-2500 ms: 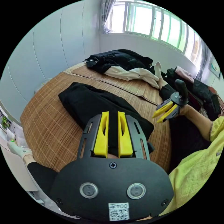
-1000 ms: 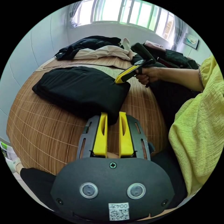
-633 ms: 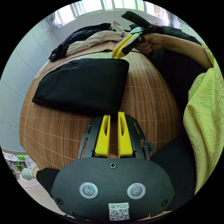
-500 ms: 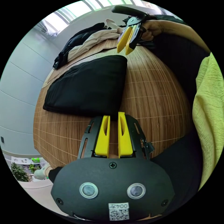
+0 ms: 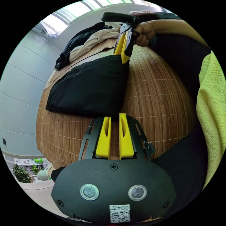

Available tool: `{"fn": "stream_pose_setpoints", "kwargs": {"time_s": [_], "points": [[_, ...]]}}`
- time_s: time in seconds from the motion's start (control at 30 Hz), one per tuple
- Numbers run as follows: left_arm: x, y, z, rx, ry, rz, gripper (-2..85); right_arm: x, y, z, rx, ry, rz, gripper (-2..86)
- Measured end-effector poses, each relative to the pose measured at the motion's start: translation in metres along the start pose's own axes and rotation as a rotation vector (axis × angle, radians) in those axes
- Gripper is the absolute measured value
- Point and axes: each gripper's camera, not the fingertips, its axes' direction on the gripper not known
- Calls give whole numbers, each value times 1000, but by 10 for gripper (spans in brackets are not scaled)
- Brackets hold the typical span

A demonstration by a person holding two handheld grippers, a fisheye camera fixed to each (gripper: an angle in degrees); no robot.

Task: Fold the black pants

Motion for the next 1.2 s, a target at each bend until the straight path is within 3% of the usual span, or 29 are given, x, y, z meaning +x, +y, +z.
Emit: {"fn": "stream_pose_setpoints", "kwargs": {"time_s": [0.1,0.43,0.73,0.83,0.93,1.1,1.2], "points": [[8,-1,-2,-10,-1,-1,56,-7,0,-10,-9,-50,-32,74],[43,-12,-1,-34,-37,97,59,-67,4,14,-150,253,-184,59],[74,-28,-12,-110,-148,158,89,-73,10,-3,-83,94,9,125],[77,-28,-30,-179,-215,178,98,-75,17,-18,-64,150,86,125],[70,-18,-48,-224,-258,155,95,-83,30,-47,82,198,147,96],[44,-30,-76,-2,-277,-19,28,-130,15,-48,155,390,18,65],[37,-62,-43,5,-267,-38,11,-153,-9,-29,142,489,-77,54]]}}
